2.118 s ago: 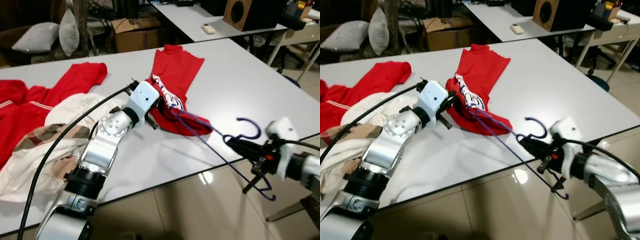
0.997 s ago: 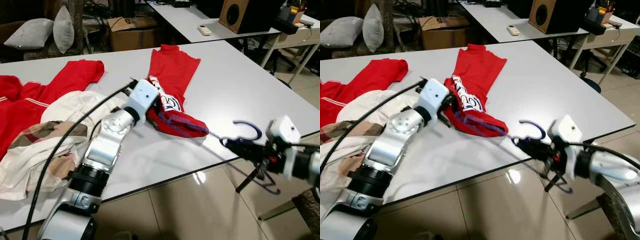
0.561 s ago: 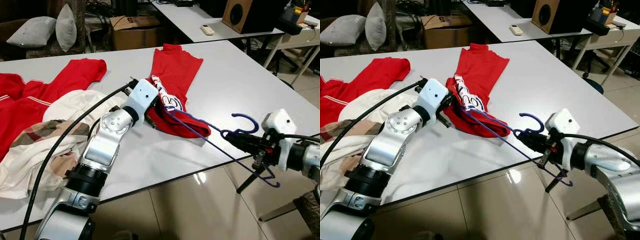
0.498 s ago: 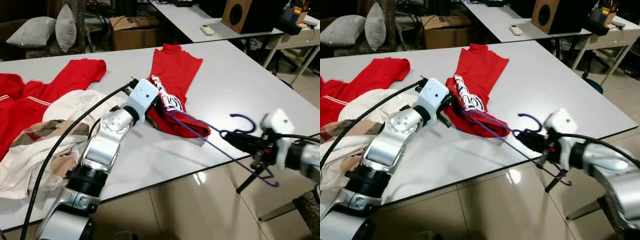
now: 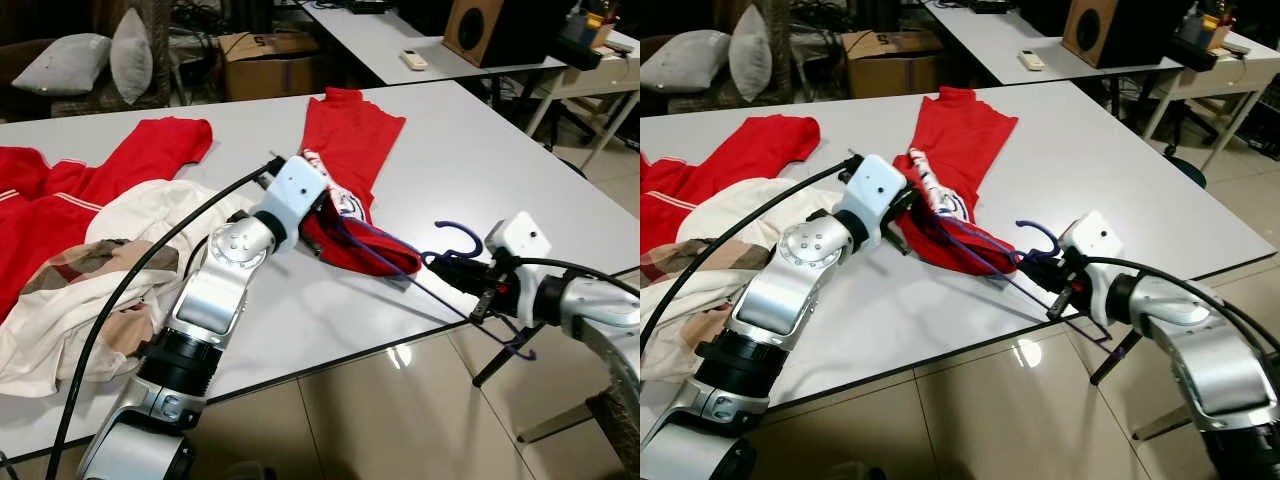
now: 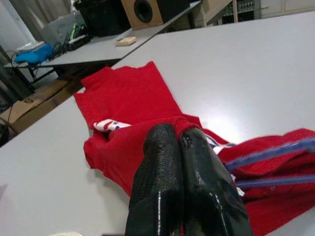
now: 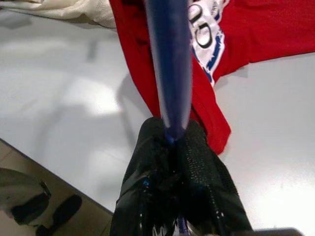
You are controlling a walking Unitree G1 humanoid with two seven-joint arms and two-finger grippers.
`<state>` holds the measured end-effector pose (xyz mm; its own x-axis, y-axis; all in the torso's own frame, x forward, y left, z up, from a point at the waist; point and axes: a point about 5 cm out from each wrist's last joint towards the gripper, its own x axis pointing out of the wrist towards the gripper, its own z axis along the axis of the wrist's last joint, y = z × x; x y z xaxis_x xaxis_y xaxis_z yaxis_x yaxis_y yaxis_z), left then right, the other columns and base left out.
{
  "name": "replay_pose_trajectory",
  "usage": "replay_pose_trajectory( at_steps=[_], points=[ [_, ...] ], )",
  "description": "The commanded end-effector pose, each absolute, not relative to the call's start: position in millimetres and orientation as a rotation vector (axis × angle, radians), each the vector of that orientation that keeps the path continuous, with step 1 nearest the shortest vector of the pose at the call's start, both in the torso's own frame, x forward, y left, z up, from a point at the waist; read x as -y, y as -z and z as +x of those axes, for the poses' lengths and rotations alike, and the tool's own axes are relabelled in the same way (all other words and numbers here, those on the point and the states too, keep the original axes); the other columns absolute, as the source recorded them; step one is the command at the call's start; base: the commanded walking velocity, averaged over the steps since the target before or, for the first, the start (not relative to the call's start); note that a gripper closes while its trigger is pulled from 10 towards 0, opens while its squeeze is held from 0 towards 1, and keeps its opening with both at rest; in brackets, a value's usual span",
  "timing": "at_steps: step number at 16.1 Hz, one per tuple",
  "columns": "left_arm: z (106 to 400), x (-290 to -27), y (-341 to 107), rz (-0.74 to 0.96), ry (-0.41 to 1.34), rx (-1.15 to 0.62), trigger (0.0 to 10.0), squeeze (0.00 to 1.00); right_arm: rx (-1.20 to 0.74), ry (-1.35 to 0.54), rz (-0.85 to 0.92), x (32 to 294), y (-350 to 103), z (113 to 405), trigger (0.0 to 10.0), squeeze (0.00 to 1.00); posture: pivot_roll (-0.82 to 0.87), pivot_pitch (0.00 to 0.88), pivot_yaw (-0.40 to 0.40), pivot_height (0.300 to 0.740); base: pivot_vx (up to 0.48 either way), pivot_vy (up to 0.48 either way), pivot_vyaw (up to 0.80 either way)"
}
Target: Hang hanger
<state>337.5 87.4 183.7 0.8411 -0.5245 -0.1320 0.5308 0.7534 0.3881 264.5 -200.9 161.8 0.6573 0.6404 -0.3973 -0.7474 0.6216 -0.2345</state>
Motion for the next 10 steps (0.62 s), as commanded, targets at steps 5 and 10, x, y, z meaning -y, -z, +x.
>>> replay_pose_trajectory(
  at_steps=[5, 10],
  points=[
    [330, -77, -198, 0.412, 0.615, 0.028, 0.7, 0.00, -0.335, -0.810, -0.406, 193, -150, 268, 10.0, 0.00, -0.06, 0.000, -0.033, 0.740, 0.000, 0.000, 0.00],
    [328, -77, -208, 0.405, 0.611, 0.051, 0.6, 0.00, -0.452, -0.669, -0.416, 205, -135, 275, 10.0, 0.00, -0.05, 0.000, -0.041, 0.740, 0.000, 0.000, 0.00]
  ],
)
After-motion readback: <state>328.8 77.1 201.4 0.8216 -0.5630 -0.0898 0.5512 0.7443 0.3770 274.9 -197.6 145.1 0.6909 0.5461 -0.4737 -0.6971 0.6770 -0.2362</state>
